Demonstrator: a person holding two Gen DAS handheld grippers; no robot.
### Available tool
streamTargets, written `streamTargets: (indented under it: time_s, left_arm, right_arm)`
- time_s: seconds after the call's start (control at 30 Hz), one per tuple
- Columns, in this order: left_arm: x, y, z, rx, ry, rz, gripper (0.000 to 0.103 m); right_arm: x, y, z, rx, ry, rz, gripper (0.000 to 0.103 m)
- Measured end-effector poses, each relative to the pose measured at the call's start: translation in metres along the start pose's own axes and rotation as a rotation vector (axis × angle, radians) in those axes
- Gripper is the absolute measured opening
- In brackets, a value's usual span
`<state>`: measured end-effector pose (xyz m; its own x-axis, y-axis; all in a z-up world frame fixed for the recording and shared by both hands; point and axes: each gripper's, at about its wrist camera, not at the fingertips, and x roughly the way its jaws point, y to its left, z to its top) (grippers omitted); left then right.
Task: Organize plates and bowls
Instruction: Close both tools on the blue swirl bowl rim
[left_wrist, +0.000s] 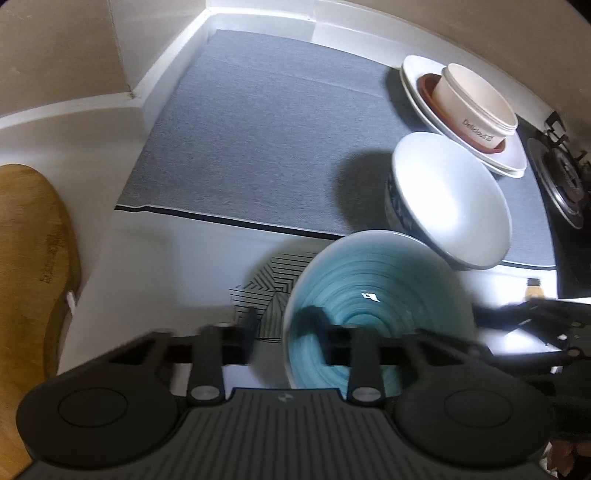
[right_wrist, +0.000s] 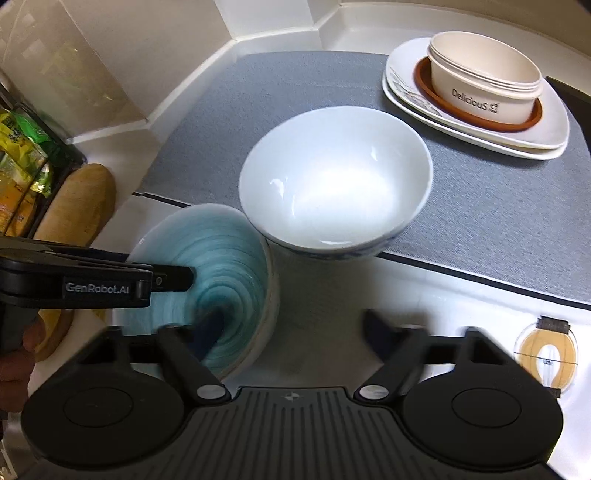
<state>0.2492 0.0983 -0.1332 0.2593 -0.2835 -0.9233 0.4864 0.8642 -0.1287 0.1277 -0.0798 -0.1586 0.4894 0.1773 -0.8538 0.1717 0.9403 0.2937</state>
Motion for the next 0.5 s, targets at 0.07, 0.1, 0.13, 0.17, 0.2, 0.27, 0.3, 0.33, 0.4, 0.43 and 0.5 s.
streamTargets:
  time_s: [0.07,0.1,0.13,0.17,0.2,0.27,0.3,0.33,0.4,0.43,0.5]
  left_arm:
    - [-0.001,0.0,0.0,0.0,-0.005,-0.018,0.017]
    - [-0.001,0.0,-0.001,0.007,-0.01,-0.019,0.017]
    - [-0.001,0.001,-0.002,0.006,-0.014,-0.023,0.016]
    - [-0.001,0.004,-0.002,0.001,-0.017,-0.031,0.014]
    - [-0.002,0.006,-0.003,-0.005,-0.018,-0.041,0.014]
    - [-0.007,0.009,-0.005,-0.013,-0.021,-0.054,0.012]
    - [-0.008,0.01,-0.006,-0.012,-0.023,-0.053,0.012]
    - [-0.009,0.01,-0.007,-0.01,-0.027,-0.049,0.012]
    - [-0.013,0.01,-0.008,-0.016,-0.03,-0.044,0.012]
    - [-0.015,0.011,-0.01,-0.024,-0.032,-0.044,0.012]
    - [-0.023,0.012,-0.015,-0.041,-0.035,-0.042,0.011]
  right_arm:
    - [0.001,0.001,0.0,-0.008,0.017,0.055,0.024]
    - [0.001,0.004,0.0,-0.016,0.015,0.06,0.021]
    - [0.001,0.008,0.0,-0.034,0.012,0.045,0.021]
    - [0.001,0.01,0.0,-0.042,0.011,0.04,0.021]
    - [0.002,0.01,0.0,-0.037,0.011,0.044,0.02]
    - [0.002,0.006,0.001,-0.021,0.017,0.051,0.019]
    - [0.002,0.006,0.002,-0.019,0.019,0.051,0.018]
    - [0.002,0.007,0.002,-0.02,0.021,0.054,0.018]
    - [0.001,0.009,0.002,-0.028,0.022,0.062,0.018]
    - [0.001,0.01,0.002,-0.033,0.023,0.066,0.018]
    - [-0.001,0.012,0.002,-0.043,0.021,0.078,0.018]
